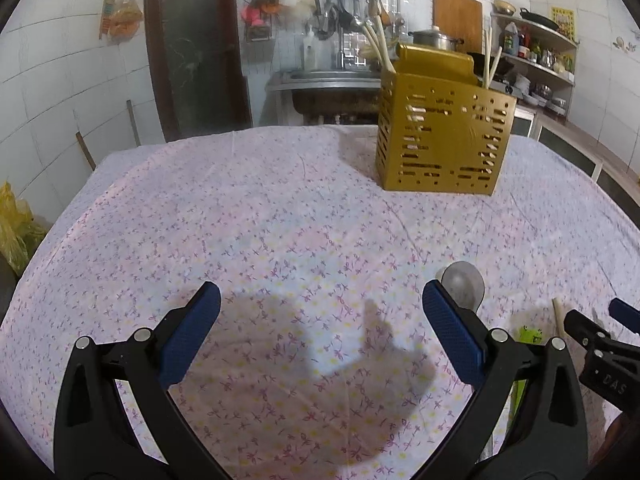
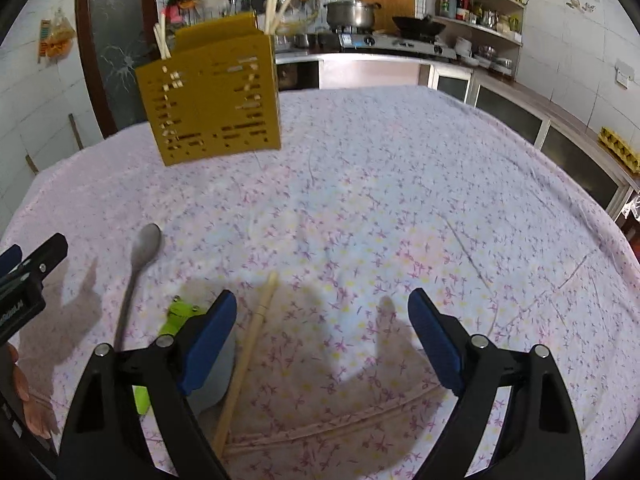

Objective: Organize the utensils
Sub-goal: 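Lower the left tool onto the metal spoon and close it while the right tool grasps a chopstick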

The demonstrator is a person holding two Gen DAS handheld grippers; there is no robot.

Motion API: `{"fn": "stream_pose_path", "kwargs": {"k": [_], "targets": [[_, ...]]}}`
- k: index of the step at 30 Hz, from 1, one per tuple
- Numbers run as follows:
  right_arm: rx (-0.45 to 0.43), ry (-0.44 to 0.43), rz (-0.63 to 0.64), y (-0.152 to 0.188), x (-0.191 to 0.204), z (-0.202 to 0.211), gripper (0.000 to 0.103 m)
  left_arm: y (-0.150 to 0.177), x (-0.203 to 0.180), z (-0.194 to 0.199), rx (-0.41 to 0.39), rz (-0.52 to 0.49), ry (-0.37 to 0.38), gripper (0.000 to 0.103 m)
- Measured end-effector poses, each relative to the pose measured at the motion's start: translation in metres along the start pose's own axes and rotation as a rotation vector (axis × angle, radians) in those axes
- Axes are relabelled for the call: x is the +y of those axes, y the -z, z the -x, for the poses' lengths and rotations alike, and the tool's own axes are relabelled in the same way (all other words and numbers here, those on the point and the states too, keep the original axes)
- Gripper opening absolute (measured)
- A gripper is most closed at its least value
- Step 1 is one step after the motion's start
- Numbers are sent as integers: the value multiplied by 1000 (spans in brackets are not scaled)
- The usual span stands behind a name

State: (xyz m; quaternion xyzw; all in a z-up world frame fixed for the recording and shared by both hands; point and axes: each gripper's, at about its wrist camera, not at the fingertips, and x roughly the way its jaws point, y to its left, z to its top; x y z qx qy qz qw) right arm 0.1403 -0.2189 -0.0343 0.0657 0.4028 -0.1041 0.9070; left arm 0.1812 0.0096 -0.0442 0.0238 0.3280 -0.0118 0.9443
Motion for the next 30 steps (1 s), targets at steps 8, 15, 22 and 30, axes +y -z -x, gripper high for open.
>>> {"fn": "stream_pose_path", "kwargs": {"k": [8,15,22,30], "targets": [[45,-33,30,5,19,-7,38,1,1,-9,52,27,18,98],[47,-87,57,4,23,-7,14,3,-11,-12,87,20,29,98],[61,-143,51,-13,-2,-18,9,5,-30,-21,142,2,46,98],[58,-206,50,-23,-28,-30,9,0,-55,-34,204,-4,88,98]]}}
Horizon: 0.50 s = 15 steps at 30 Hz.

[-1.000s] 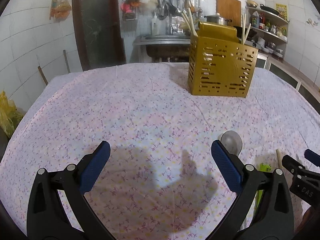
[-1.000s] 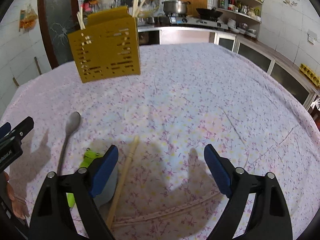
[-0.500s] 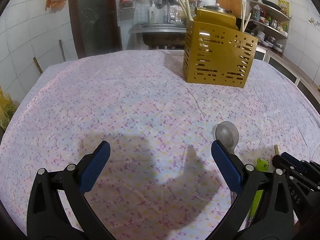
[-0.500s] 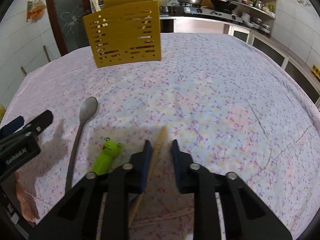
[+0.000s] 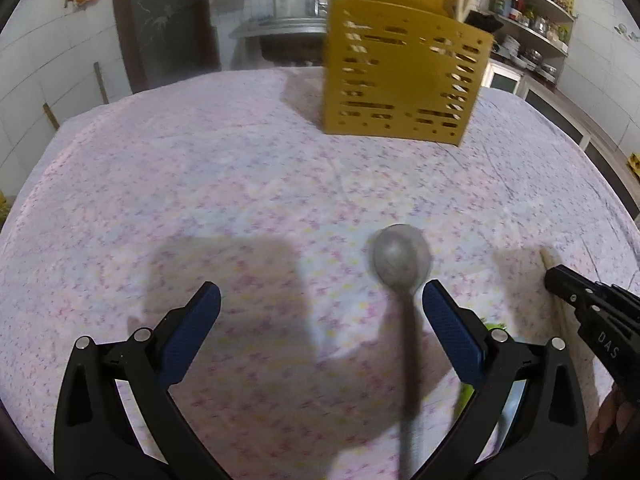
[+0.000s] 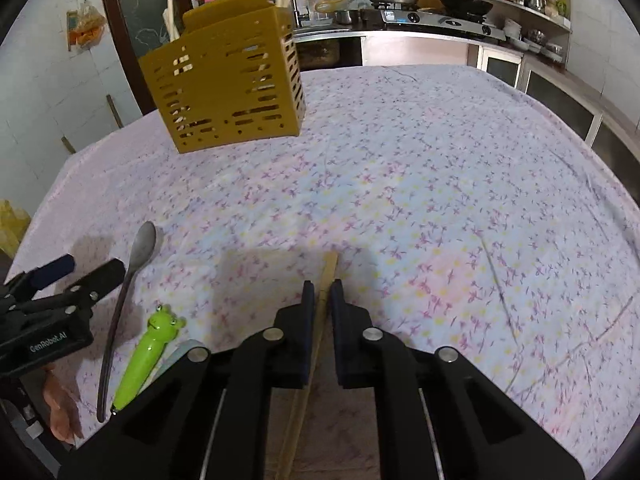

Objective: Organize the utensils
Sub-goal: 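Lower the left tool onto the metal spoon and close it while the right tool grasps a chopstick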

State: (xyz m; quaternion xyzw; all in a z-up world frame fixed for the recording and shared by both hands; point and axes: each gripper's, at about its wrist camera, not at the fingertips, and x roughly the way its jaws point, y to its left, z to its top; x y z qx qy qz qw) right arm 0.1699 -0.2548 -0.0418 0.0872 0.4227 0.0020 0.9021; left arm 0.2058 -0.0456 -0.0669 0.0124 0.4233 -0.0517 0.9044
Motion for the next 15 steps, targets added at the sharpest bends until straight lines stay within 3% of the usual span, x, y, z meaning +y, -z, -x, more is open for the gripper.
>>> {"fn": "stream_pose_path", "kwargs": {"k": [6,10,13,15], "targets": [[-3,4,4,2,0,0,9,-9,-18,-19,68,-14,-30,97],[-1,17,-11,2,0,1,9,-10,-19,-23,67,-5,-26,93],[-3,42,-11,2,3,0,10,-13,-19,-24,63,-14,-20,84],[-2,56,-7,2,4,0,10,-16,-20,-25,64,-19,-14,72]]}}
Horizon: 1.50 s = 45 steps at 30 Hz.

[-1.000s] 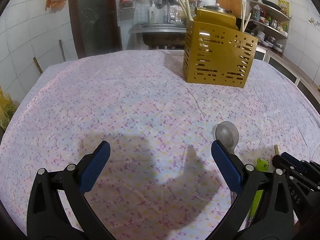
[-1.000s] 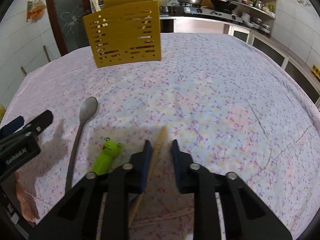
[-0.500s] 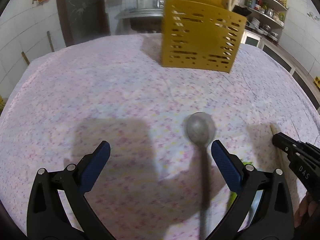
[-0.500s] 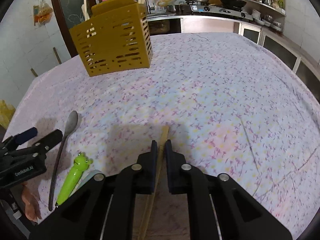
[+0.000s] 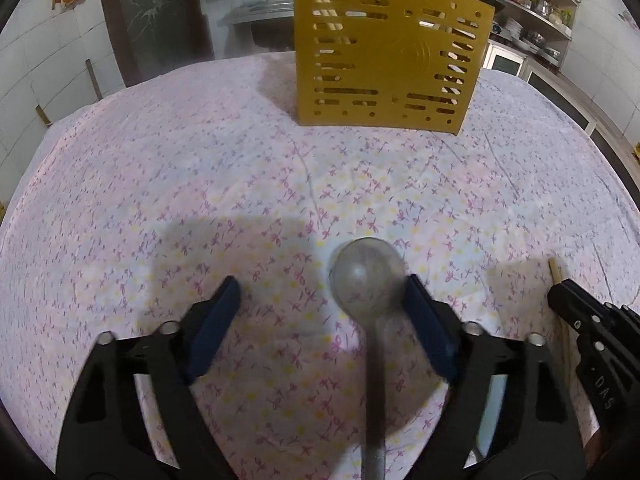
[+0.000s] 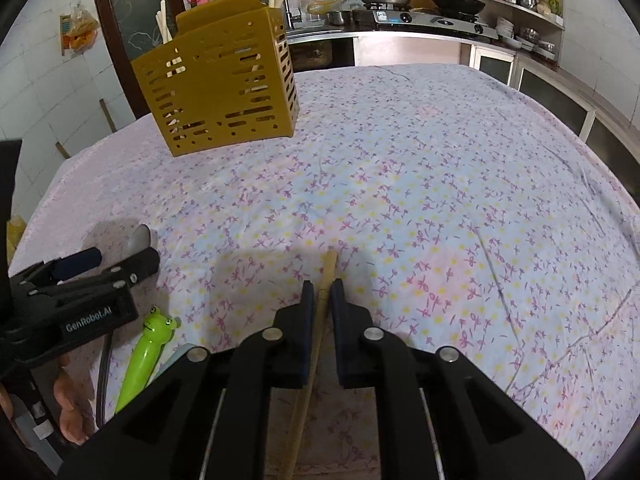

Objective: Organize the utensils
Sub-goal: 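Lower the left tool onto the metal spoon and close it while the right tool grasps a chopstick, then lift the metal spoon and chopstick and carry both over the yellow holder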

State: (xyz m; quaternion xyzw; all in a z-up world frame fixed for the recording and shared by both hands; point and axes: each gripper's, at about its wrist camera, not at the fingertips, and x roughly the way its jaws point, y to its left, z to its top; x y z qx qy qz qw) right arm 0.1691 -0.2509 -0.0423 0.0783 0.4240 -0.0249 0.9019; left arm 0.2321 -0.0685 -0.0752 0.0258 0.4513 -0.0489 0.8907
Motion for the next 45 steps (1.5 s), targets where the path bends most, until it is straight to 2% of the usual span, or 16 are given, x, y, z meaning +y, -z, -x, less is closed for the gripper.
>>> {"fn": "stream_pose_path", "kwargs": {"k": [3,4,6,8,19,26,28,45], "targets": [[4,14,-17,-1,0,-1,10,-4,-3,1,9,-9,13,54],[7,19,-21,-2,0,-1,10,-5,-3,1,13,-8,18,52],[15,38,-26,-3,2,-2,10,-7,-5,1,13,-8,24,41],[16,54,-17,-4,4,-2,10,-6,-6,1,8,-11,26,35],[-1,28,-58,-1,-3,3,7,1,6,11,-32,38,49,35],[-60,5,-92,2,-13,19,6,7,13,32,-93,38,33,35],[-87,-28,-101,1,-15,24,6,8,13,39,-117,35,30,35],[-358,-86,-70,-18,-17,85,6,9,30,98,-295,77,-1,35]]}}
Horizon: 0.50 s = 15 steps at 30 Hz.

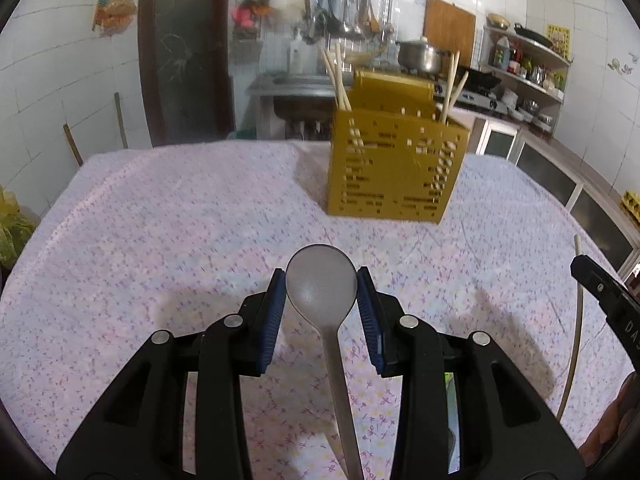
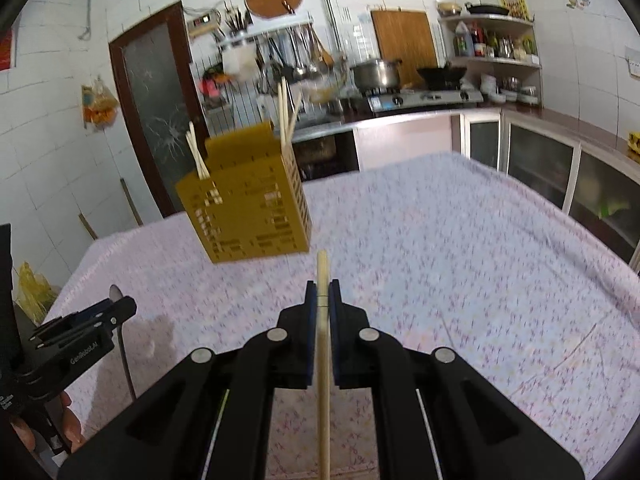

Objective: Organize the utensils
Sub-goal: 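Lift the metal spoon and chopstick and carry both over the yellow holder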

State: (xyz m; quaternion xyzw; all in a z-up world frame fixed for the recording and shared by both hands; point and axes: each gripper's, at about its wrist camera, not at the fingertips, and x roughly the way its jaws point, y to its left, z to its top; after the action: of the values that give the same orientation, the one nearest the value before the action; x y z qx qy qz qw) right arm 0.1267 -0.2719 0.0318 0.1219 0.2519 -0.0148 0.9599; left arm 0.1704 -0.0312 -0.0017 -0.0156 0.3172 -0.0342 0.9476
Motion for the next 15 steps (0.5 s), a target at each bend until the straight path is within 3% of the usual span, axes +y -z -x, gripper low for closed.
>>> {"fn": "stream_pose_path", "kwargs": {"k": [8,15], "targets": [[-158,-6,46,-10,11,30,6,-6,6,28,-91,8,4,35],[-211,-25,47,-14,16,41,6,-5,5,39,-130,-23,-17,35]]}}
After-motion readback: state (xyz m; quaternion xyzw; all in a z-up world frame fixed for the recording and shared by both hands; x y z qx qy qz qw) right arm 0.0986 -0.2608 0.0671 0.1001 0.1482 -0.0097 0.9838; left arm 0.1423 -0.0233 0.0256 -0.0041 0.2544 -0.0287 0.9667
